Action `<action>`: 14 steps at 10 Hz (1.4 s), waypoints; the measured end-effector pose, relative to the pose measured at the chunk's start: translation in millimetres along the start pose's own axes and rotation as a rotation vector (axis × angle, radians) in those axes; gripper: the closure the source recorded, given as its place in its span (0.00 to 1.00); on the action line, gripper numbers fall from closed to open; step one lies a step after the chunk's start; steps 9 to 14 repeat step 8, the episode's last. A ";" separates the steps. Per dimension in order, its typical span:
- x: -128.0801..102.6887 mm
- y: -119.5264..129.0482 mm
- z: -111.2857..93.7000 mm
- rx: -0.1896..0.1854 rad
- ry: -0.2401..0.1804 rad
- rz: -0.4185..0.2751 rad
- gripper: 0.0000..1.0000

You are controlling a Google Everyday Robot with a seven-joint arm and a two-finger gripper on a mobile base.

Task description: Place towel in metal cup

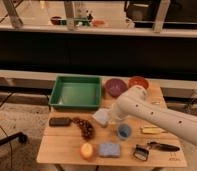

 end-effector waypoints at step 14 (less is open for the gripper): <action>-4.8 0.7 15.2 -0.036 -0.017 -0.009 0.71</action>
